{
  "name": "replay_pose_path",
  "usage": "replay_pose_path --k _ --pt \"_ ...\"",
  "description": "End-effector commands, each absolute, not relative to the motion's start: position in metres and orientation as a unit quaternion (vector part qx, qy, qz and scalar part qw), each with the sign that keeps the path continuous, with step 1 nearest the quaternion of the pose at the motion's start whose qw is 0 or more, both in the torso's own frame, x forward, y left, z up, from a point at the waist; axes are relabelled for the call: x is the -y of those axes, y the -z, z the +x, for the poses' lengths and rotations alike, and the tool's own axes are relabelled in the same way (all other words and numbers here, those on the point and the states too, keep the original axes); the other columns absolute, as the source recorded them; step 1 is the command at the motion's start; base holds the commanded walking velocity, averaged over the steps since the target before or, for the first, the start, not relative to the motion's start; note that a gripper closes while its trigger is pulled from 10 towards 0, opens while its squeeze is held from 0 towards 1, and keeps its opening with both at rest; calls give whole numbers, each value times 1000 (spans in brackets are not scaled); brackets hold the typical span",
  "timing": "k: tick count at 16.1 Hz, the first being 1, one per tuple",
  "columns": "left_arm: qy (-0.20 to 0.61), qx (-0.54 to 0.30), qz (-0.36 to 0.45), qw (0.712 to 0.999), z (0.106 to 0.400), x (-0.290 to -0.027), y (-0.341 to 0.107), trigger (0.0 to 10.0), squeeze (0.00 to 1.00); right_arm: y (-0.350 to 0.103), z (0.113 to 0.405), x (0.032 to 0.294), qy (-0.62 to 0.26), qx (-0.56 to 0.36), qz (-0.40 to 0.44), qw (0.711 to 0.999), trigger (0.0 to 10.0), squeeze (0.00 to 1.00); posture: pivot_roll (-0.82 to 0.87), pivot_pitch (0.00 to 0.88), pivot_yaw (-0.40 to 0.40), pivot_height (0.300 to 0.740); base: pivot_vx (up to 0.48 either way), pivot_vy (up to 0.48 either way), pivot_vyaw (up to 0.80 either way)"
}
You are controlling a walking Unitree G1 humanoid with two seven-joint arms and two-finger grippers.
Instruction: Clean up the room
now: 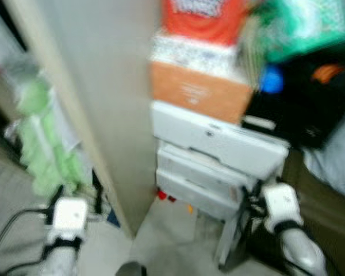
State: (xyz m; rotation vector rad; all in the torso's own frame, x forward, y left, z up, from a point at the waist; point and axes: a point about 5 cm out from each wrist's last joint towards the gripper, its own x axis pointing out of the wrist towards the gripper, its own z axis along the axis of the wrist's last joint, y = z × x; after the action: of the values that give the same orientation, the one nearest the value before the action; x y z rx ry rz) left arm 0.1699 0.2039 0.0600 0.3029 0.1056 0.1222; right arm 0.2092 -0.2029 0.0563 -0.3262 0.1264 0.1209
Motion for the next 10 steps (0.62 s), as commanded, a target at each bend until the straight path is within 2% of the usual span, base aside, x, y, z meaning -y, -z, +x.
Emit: replay_pose_path --k 1,10 --pt "-60 -46 149 986 173 -200 -63 10000 0 -54 207 208 -60 -69 -165 982 10000 0 -41 9 -45 740 0 0 800" --pt "-25 -13 115 993 208 -178 -75 10000 0 -57 225 193 -107 -52 -149 982 10000 0 -42 0 -53 740 0 0 800"
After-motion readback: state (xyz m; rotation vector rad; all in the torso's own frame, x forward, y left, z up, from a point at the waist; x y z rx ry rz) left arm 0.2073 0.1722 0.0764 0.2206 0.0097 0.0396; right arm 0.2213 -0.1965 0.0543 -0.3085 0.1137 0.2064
